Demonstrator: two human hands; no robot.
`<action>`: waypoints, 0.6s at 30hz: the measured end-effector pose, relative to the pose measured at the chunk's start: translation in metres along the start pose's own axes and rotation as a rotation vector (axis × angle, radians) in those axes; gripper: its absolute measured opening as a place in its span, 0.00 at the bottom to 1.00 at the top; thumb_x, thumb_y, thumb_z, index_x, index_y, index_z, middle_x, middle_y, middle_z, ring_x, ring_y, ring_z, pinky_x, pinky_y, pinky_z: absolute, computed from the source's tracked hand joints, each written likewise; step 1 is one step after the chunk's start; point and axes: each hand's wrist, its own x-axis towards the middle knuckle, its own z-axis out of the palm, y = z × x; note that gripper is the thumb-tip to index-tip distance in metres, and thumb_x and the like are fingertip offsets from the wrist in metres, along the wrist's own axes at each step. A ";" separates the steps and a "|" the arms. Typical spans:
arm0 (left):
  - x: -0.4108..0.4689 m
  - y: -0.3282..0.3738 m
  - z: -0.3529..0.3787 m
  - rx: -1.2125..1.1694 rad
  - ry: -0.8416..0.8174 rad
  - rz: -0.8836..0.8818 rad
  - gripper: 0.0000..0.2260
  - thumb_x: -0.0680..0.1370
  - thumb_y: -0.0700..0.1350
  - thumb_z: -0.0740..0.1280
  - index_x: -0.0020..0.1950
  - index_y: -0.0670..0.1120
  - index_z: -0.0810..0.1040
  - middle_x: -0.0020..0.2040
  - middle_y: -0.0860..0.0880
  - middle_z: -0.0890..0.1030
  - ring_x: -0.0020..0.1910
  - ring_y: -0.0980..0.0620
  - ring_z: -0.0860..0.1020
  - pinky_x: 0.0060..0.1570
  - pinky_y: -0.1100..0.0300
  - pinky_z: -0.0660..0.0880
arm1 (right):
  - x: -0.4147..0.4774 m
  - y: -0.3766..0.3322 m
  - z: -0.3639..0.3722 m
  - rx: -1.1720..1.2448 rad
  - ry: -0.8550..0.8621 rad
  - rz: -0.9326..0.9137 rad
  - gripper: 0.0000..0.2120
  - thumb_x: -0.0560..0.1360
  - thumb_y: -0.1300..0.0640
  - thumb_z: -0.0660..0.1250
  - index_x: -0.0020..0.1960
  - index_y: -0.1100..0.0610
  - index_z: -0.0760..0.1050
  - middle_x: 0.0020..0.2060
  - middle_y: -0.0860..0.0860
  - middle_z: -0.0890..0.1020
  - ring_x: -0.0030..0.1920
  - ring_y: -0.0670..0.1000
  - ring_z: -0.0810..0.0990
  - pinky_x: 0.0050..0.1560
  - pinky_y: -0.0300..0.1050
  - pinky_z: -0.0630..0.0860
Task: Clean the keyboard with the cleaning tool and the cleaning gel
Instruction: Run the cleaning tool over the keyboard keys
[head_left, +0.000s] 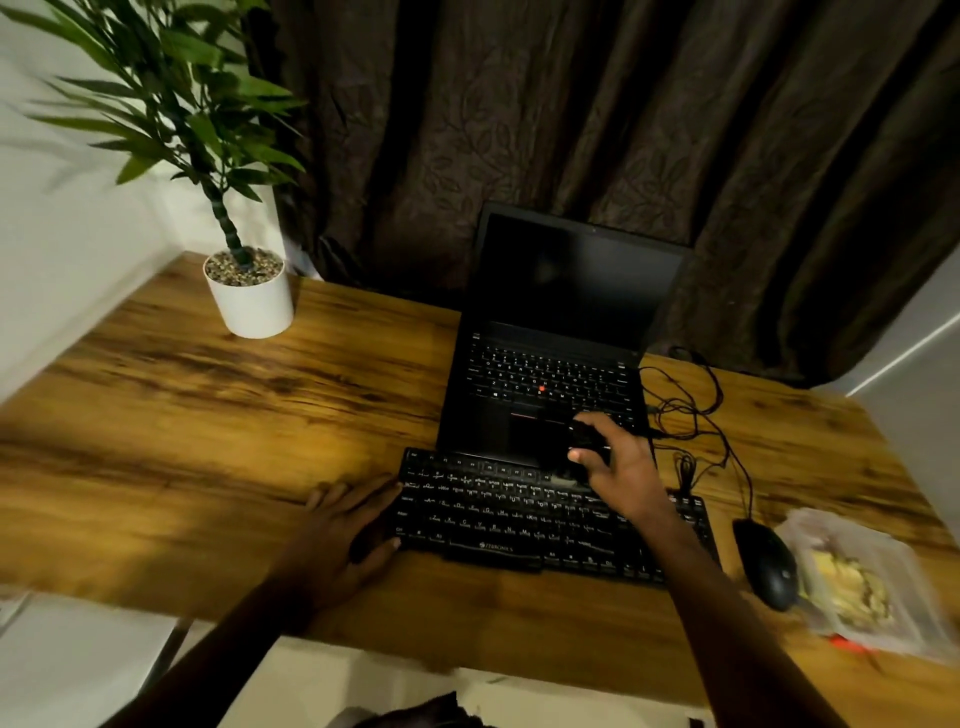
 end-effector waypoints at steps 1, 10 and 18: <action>0.000 0.000 0.000 0.020 0.001 0.013 0.30 0.78 0.67 0.56 0.78 0.56 0.61 0.77 0.56 0.63 0.65 0.47 0.71 0.64 0.43 0.66 | 0.001 -0.004 0.007 0.027 -0.015 0.003 0.20 0.77 0.59 0.68 0.64 0.42 0.71 0.55 0.52 0.78 0.48 0.48 0.80 0.35 0.33 0.79; -0.002 0.004 0.001 0.101 0.039 0.050 0.33 0.77 0.68 0.59 0.78 0.55 0.61 0.79 0.61 0.57 0.62 0.51 0.71 0.59 0.48 0.69 | 0.001 0.006 -0.006 -0.022 -0.016 -0.024 0.20 0.76 0.61 0.69 0.65 0.46 0.72 0.52 0.55 0.81 0.44 0.48 0.82 0.31 0.30 0.76; 0.001 0.005 0.003 0.106 0.051 0.039 0.30 0.78 0.67 0.59 0.77 0.56 0.63 0.78 0.61 0.60 0.62 0.51 0.72 0.59 0.48 0.69 | -0.003 -0.003 0.001 0.005 0.014 -0.035 0.18 0.77 0.59 0.69 0.64 0.47 0.73 0.51 0.51 0.79 0.46 0.46 0.81 0.33 0.30 0.78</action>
